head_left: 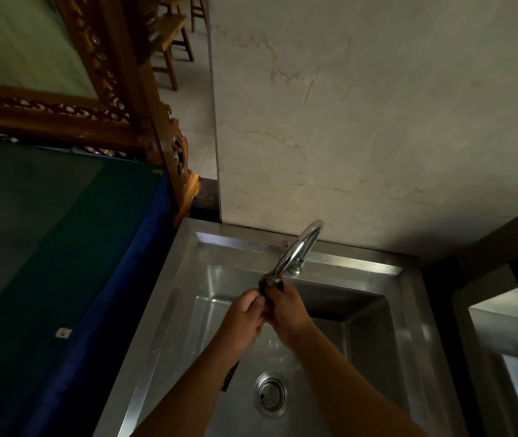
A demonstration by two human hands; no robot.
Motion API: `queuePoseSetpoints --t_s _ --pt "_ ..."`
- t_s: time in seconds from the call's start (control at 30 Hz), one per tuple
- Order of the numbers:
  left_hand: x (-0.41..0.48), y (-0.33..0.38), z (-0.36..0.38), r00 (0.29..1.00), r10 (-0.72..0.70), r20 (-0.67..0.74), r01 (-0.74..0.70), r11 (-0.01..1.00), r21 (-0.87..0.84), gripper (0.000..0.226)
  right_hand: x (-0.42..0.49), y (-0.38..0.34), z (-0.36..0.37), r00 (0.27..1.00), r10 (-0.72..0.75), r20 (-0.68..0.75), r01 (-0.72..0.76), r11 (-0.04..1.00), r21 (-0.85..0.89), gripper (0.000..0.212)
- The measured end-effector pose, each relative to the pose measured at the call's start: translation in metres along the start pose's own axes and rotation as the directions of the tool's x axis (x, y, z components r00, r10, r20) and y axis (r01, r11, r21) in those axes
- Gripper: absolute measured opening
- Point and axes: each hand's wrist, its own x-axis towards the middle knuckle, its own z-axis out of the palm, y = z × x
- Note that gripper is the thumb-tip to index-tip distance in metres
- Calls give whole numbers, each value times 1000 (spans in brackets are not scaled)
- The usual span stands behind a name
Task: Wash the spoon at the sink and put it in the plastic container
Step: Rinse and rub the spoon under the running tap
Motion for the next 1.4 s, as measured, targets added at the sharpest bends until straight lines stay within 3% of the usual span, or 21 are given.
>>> queuePoseSetpoints --t_s 0.1,0.17,0.27,0.43,0.53,0.6,0.7,0.8,0.9,0.97,1.03,1.13,1.27,1.4 --pt "4 4 -18 997 12 73 -15 999 30 30 2 -7 -6 995 49 83 -38 990 -133 21" --pt "11 6 -34 990 8 137 -35 980 194 31 5 -15 -16 979 123 164 -66 947 -315 27" --pt "24 9 -52 975 -21 223 -64 928 367 30 14 -31 -25 944 215 249 -18 790 -613 31" --pt "43 19 -63 964 -48 263 -139 749 647 28 29 -45 -30 939 246 240 84 512 -855 23" --pt "48 28 -65 959 -61 277 -159 693 703 25 33 -44 -29 960 102 261 211 351 -912 22" --pt "47 31 -65 963 -28 269 -164 732 661 25 32 -38 -28 964 -53 262 261 391 -883 18" --pt "40 25 -60 974 15 225 -140 822 551 29 26 -28 -24 973 -189 129 221 628 -746 16" --pt "33 17 -46 988 58 140 -113 894 432 30 18 -16 -18 989 -140 -57 103 899 -425 26" --pt "27 10 -30 997 53 65 -71 948 310 26 12 -3 -8 974 -25 -224 -10 988 -153 24" --pt "23 4 -19 1000 -10 -1 10 987 160 23 12 4 0 958 -36 -284 -7 989 -150 23" --pt "17 -3 -8 990 -97 -98 100 995 20 23 16 1 1 959 -85 -269 -13 939 -343 21" --pt "11 -15 1 963 -199 -180 185 979 -87 24 30 -13 -12 989 -100 -109 -12 680 -733 9" --pt "15 -16 8 959 -221 -178 201 971 -126 24 51 -37 -29 995 -95 9 53 468 -882 41" --pt "23 -8 11 961 -202 -188 187 978 -93 19 64 -55 -29 996 -87 38 72 435 -898 61"
